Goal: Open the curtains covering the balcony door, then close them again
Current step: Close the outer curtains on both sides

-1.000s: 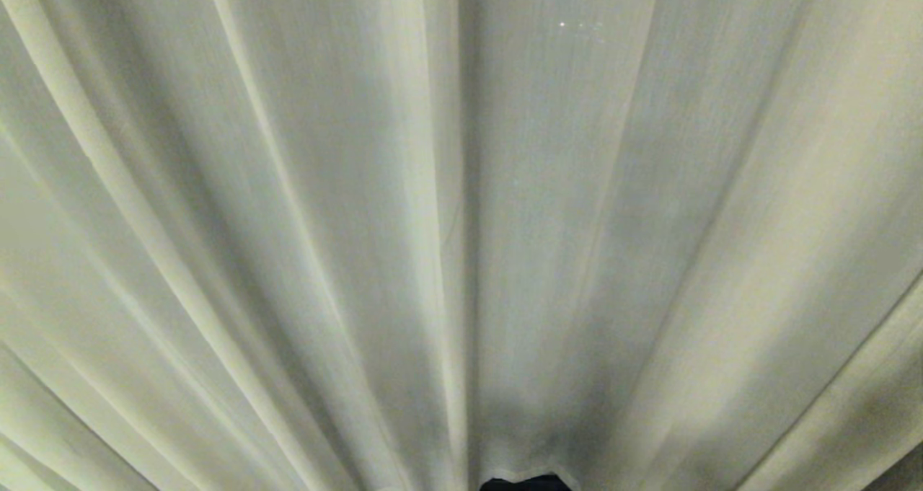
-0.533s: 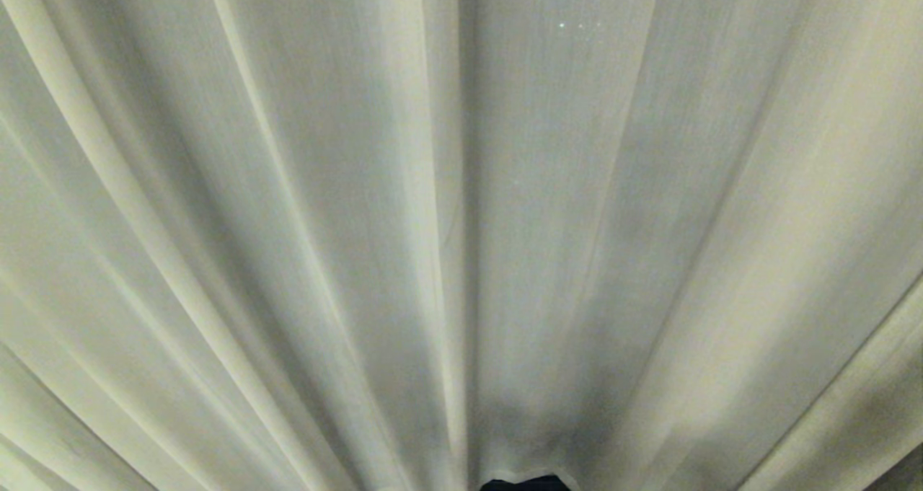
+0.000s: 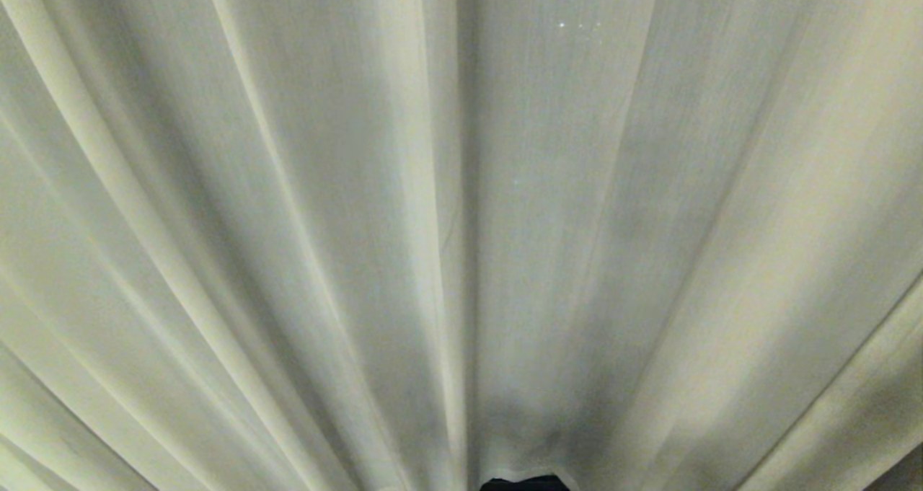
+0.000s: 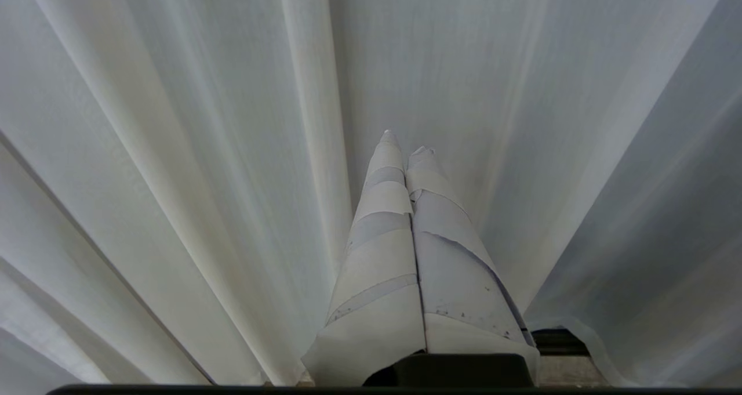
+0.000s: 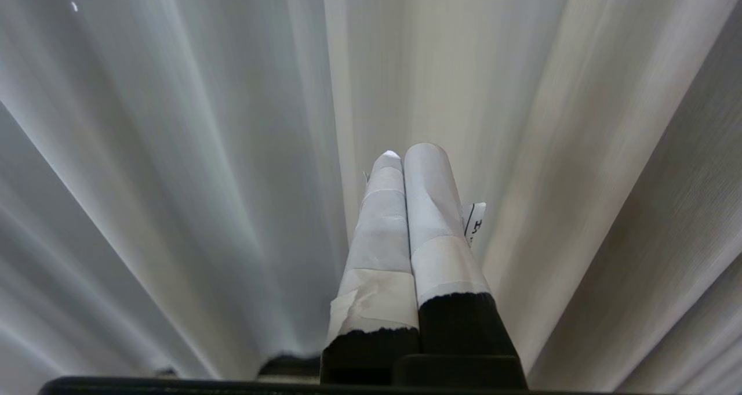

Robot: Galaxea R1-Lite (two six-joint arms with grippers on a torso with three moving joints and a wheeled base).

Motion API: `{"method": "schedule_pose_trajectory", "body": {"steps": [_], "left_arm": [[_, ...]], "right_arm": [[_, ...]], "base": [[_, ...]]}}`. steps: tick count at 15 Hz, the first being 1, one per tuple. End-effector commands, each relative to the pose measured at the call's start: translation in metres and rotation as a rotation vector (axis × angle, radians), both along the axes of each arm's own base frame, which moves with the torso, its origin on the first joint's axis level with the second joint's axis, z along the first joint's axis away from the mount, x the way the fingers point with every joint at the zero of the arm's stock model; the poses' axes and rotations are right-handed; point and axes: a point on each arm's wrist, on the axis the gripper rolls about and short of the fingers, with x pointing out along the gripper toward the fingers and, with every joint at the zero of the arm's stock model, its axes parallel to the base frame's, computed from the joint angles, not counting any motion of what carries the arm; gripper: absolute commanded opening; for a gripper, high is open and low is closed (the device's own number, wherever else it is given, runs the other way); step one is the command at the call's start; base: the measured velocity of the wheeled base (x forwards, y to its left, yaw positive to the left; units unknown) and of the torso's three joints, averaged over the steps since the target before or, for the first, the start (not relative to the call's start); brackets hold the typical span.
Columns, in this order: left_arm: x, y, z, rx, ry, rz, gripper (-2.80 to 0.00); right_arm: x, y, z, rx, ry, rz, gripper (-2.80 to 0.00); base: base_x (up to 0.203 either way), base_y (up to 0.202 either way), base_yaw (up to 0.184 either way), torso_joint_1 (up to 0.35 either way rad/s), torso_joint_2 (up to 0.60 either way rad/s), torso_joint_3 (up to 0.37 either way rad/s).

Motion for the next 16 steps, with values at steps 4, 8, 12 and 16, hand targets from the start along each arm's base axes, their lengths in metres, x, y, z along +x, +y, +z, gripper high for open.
{"method": "schedule_pose_trajectory", "body": {"steps": [4, 8, 12, 16], "left_arm": [[0.000, 0.000, 0.000, 0.000, 0.000, 0.001, -2.80], [0.000, 0.000, 0.000, -0.001, 0.000, 0.001, -2.80], [0.000, 0.000, 0.000, -0.001, 0.000, 0.001, -2.80], [0.000, 0.000, 0.000, -0.001, 0.000, 0.001, -2.80]], "right_arm": [[0.005, -0.001, 0.084, 0.011, -0.017, -0.014, -2.80], [0.032, -0.002, 0.182, 0.096, -0.074, -0.097, -2.66], [0.073, -0.005, 0.231, 0.121, -0.045, -0.210, 0.00], [0.104, -0.024, 0.241, 0.104, -0.017, -0.449, 0.00]], "base": [[0.000, 0.000, 0.000, 0.000, 0.00, 0.000], [0.000, 0.000, 0.000, 0.000, 0.00, 0.000], [0.000, 0.000, 0.000, 0.000, 0.00, 0.000], [0.000, 0.000, 0.000, 0.000, 0.00, 0.000]]}}
